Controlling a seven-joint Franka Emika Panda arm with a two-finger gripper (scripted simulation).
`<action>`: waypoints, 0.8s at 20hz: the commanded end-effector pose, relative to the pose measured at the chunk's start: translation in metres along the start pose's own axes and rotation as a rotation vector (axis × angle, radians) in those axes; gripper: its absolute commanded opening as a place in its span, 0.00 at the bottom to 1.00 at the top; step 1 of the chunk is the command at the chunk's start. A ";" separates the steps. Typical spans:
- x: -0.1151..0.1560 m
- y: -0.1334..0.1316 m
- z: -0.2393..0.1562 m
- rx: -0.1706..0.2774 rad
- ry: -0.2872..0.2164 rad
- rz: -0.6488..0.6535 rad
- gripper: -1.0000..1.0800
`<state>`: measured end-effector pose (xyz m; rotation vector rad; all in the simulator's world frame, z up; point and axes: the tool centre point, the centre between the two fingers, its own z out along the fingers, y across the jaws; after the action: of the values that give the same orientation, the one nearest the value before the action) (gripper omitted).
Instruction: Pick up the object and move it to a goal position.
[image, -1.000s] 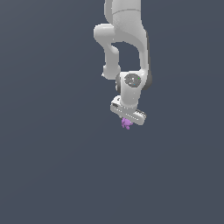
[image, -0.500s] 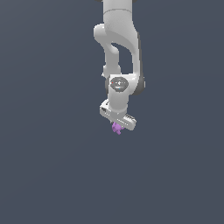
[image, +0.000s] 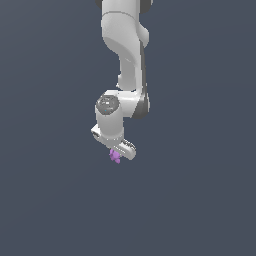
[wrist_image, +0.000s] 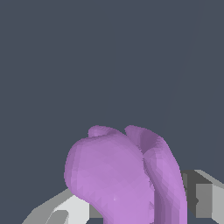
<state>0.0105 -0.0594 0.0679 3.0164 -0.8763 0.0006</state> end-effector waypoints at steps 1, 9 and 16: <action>0.022 0.009 -0.003 0.000 0.000 -0.002 0.00; 0.081 0.034 -0.011 0.000 0.000 -0.003 0.00; 0.118 0.048 -0.016 0.000 0.000 -0.003 0.00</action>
<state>0.0794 -0.1579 0.0827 3.0172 -0.8740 0.0002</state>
